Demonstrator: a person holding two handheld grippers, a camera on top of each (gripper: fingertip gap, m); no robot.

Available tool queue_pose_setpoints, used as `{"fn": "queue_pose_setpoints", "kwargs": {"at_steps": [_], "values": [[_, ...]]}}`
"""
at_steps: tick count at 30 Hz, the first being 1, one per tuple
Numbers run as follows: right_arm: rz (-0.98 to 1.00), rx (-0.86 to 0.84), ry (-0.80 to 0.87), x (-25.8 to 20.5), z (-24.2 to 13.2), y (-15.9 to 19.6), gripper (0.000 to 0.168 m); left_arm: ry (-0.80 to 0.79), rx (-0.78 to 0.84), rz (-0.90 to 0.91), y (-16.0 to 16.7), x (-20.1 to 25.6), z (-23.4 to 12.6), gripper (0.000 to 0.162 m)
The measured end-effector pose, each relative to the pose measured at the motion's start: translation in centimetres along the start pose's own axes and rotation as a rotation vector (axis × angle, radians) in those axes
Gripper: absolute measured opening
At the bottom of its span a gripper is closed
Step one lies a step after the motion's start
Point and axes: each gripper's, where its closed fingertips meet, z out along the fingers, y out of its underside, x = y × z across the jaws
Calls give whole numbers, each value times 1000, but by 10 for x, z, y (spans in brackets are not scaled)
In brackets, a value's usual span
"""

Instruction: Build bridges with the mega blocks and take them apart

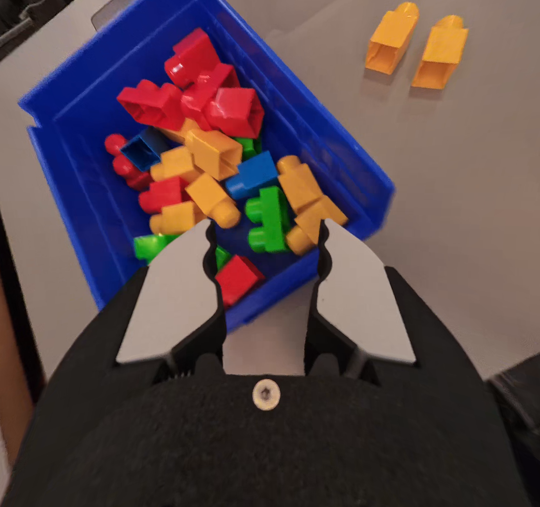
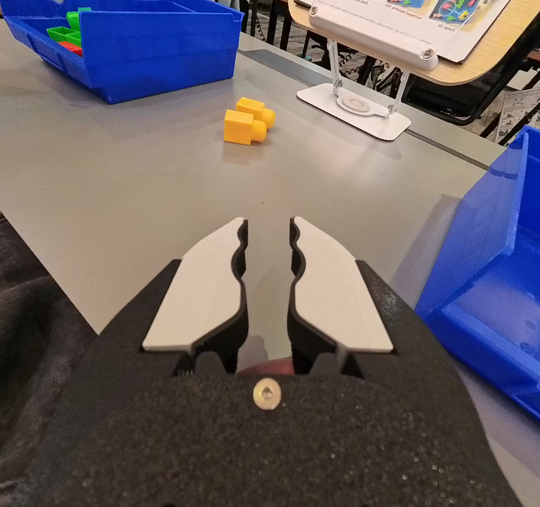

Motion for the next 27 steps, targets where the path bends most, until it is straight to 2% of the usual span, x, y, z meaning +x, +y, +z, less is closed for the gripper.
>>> {"fn": "queue_pose_setpoints", "kwargs": {"at_steps": [3,6,12,18,23,24,27], "values": [[-2,0,0,0,0,0,27,-13,-47,95,-27,-42,25,68],[3,0,0,0,0,0,27,-19,-142,194,-46,-88,64,70],[14,-3,6,2,0,1,27,32,-333,244,-52,-151,137,74],[18,-4,14,3,1,1,26,238,-417,246,-45,-143,167,74],[60,-23,-9,5,3,4,26,329,-439,264,-42,-122,175,60],[70,-25,-14,6,3,5,26,336,-445,255,-42,-120,173,52],[99,-28,-29,7,4,5,26,319,-428,267,-44,-120,163,45]]}}
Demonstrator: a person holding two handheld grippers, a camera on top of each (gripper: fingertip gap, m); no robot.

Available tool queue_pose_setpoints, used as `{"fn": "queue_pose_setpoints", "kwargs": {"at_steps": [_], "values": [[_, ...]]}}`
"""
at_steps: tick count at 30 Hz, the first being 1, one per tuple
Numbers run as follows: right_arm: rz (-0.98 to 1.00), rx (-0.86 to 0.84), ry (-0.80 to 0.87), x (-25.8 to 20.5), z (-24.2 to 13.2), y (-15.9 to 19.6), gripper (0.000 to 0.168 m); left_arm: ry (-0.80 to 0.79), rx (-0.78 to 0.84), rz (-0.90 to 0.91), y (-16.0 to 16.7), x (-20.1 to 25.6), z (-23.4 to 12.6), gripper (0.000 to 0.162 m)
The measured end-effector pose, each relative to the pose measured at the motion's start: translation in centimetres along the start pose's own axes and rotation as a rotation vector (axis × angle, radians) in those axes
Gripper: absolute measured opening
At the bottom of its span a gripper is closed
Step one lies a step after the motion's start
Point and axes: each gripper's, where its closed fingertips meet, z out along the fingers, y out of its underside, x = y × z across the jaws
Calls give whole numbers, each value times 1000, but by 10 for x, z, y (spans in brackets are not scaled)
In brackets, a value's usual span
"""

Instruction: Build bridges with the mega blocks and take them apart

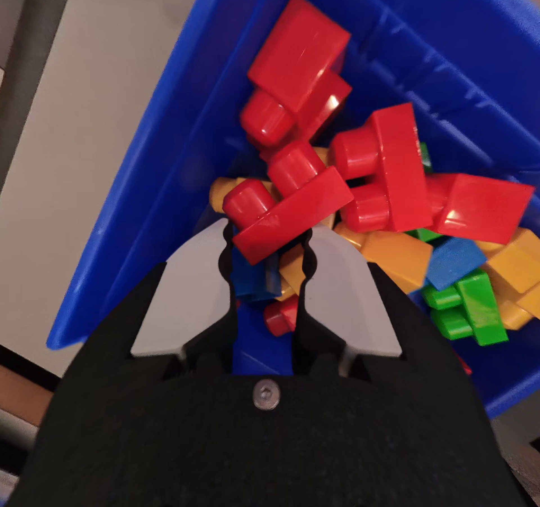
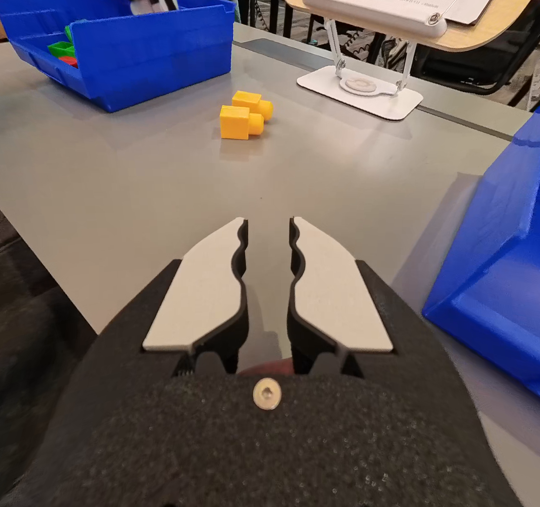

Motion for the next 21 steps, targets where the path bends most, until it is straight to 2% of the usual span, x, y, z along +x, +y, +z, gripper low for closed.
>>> {"fn": "queue_pose_setpoints", "kwargs": {"at_steps": [4,7,11,13,17,21], "values": [[10,20,-2,1,-2,-2,26,-24,55,33,0,15,-33,44],[-13,19,1,-1,-3,-2,26,-32,127,71,-14,38,-69,44],[-50,12,8,-5,-2,-2,26,-46,251,193,-59,89,-117,44],[-64,7,9,-6,-1,-1,26,-23,302,266,-88,125,-129,44],[-83,3,15,-7,0,-1,26,19,313,381,-143,189,-115,44],[-85,10,22,-6,-1,-2,26,34,231,472,-181,239,-61,44]]}}
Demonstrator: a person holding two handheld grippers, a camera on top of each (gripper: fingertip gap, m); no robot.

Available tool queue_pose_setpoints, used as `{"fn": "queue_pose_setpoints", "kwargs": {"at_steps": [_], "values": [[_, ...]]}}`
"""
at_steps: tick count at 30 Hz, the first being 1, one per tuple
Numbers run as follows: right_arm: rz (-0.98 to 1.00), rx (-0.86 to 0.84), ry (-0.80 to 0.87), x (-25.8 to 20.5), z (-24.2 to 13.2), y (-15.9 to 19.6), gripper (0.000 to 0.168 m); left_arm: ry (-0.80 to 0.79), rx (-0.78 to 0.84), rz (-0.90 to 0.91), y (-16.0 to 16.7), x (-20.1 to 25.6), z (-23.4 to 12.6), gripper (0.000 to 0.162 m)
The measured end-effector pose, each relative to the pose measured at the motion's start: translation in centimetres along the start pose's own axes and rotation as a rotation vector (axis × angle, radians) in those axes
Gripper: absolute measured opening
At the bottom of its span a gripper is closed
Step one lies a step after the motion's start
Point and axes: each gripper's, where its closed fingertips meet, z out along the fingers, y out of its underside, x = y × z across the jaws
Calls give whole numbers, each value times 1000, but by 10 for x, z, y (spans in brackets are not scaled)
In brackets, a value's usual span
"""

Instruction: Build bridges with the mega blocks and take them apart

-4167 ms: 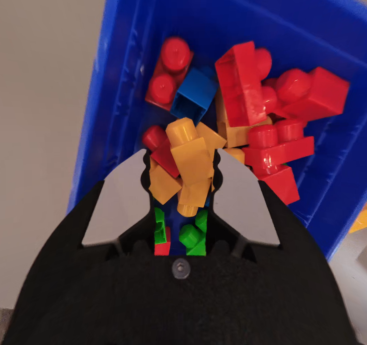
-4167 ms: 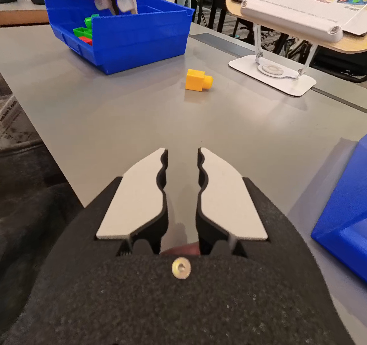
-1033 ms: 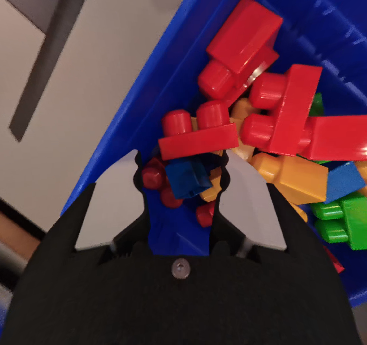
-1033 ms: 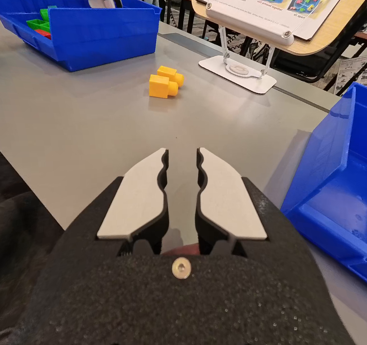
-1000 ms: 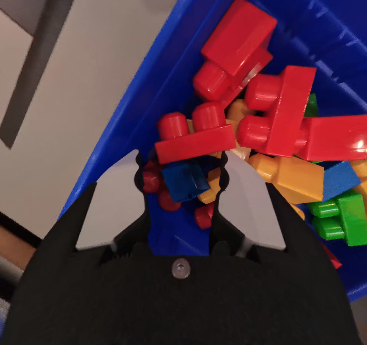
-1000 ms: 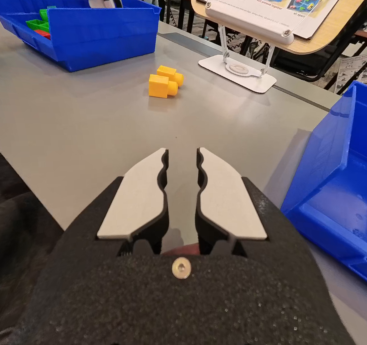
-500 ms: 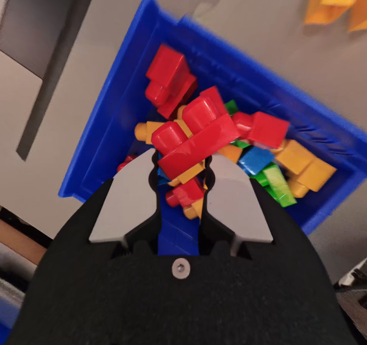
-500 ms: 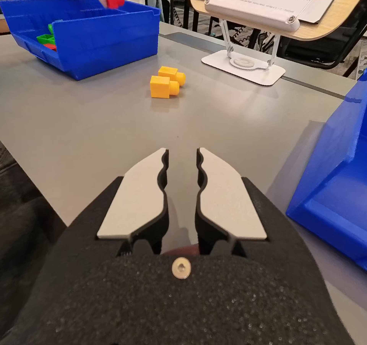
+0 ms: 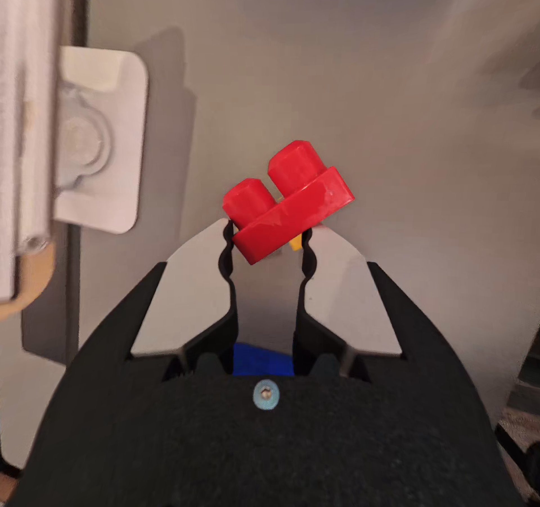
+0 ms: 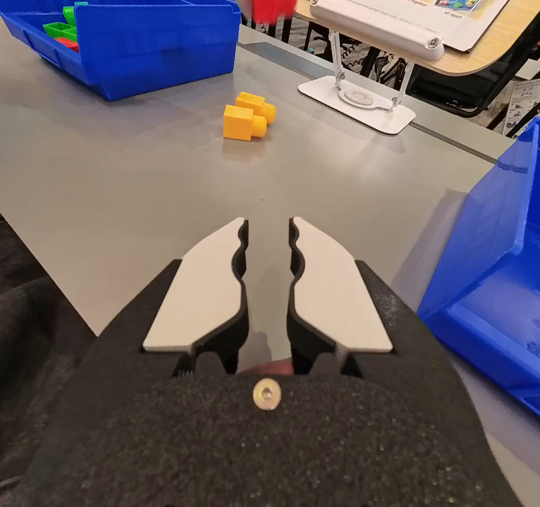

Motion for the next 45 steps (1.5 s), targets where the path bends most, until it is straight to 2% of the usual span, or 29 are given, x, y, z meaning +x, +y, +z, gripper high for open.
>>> {"fn": "queue_pose_setpoints", "kwargs": {"at_steps": [4,8,15,18,21,23,28,32,35,39,42,45], "values": [[27,5,-10,2,0,0,26,-8,-142,100,-16,17,70,44],[54,10,-21,4,-1,0,26,44,-212,146,-19,30,117,44],[60,11,-34,3,0,0,26,89,-209,207,-17,42,140,45],[63,12,-35,3,-1,0,26,88,-207,215,-15,43,142,58],[70,15,-37,3,-1,-1,26,70,-228,193,-8,40,131,68],[74,18,-36,4,-1,-1,26,36,-182,176,-8,39,109,71],[88,26,-39,5,-2,-2,26,-32,61,-1,-9,64,33,71],[97,20,-45,5,-2,-1,26,-187,241,-198,7,93,-9,75],[93,15,-43,5,-1,0,26,-229,317,-332,26,123,-19,77],[85,9,-48,4,-1,0,26,-259,293,-412,55,142,-22,78],[78,0,-53,2,1,1,26,-310,221,-379,68,130,-24,78],[67,-3,-55,1,3,0,26,-303,120,-376,67,107,-4,83]]}}
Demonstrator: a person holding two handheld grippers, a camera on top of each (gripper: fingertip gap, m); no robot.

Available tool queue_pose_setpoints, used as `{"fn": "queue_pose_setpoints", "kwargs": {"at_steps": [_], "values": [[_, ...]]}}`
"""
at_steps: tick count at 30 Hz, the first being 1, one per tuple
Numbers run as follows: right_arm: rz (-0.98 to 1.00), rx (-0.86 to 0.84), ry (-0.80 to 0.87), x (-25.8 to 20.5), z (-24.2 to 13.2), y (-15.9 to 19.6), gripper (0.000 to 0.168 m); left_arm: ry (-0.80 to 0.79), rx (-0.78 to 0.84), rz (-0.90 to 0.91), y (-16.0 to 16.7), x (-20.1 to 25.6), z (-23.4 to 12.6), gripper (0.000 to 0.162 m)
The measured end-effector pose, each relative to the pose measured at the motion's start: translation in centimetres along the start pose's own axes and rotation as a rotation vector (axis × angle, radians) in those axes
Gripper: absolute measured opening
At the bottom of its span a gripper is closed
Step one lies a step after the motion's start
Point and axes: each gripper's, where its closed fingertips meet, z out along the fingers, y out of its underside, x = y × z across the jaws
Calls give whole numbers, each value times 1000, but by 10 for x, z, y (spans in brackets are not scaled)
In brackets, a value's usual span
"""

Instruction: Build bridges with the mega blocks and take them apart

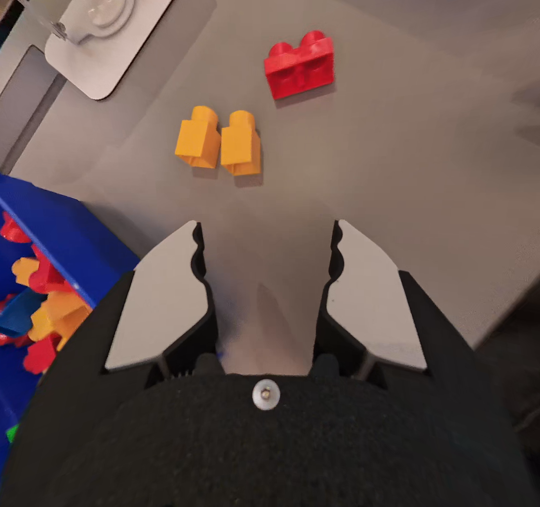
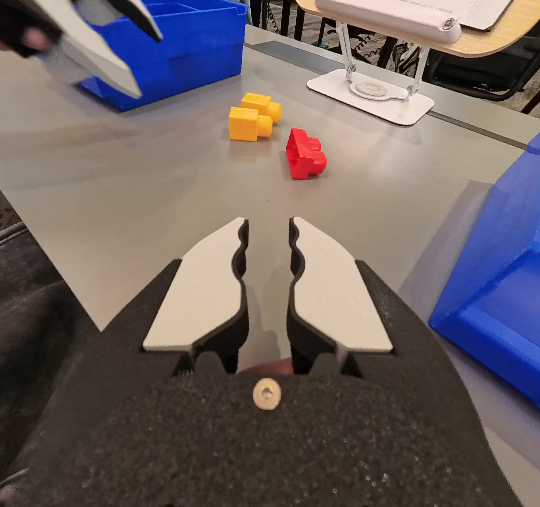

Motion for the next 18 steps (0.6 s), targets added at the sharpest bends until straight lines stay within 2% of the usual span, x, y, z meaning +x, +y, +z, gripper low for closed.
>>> {"fn": "queue_pose_setpoints", "kwargs": {"at_steps": [7,12,18], "values": [[6,14,-3,0,-1,-2,26,1,-227,-8,-13,-37,88,104],[34,32,-16,2,-4,-3,26,-60,-362,70,-8,-63,113,108],[65,30,-34,3,-3,-3,26,19,-434,106,-3,-65,130,104]]}}
